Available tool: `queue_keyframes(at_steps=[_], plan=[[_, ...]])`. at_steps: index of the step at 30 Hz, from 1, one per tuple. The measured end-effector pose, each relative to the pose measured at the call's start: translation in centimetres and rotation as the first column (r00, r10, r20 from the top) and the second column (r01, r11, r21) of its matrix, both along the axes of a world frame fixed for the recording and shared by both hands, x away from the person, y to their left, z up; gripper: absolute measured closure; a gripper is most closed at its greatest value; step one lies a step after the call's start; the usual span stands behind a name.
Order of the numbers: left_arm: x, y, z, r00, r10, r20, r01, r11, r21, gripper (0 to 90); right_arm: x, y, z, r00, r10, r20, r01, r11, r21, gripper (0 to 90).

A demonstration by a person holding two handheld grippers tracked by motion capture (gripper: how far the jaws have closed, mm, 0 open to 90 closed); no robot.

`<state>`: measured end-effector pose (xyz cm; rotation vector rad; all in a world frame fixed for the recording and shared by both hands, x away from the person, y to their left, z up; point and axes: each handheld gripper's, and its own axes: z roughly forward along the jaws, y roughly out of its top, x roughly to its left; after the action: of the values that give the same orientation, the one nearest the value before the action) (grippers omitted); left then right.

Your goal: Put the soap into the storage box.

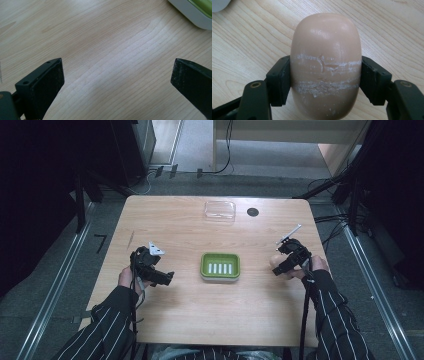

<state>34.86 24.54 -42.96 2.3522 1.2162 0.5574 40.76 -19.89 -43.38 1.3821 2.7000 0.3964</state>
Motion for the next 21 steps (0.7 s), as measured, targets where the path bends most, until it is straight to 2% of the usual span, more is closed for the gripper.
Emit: queue_keyframes(at_steps=[6,21], plan=[[0.0,0.0,0.0,1.0000,0.000,0.000,0.000,1.0000,0.002,0.0,0.0,0.2,0.4,1.0000,-0.004,-0.001,0.004,1.000,0.010,34.2],[-0.2,0.0,0.1,1.0000,0.000,0.005,0.000,1.0000,0.004,0.0,0.7,1.9,0.6,0.9985,0.055,0.005,-0.055,0.998,-0.001,34.2]])
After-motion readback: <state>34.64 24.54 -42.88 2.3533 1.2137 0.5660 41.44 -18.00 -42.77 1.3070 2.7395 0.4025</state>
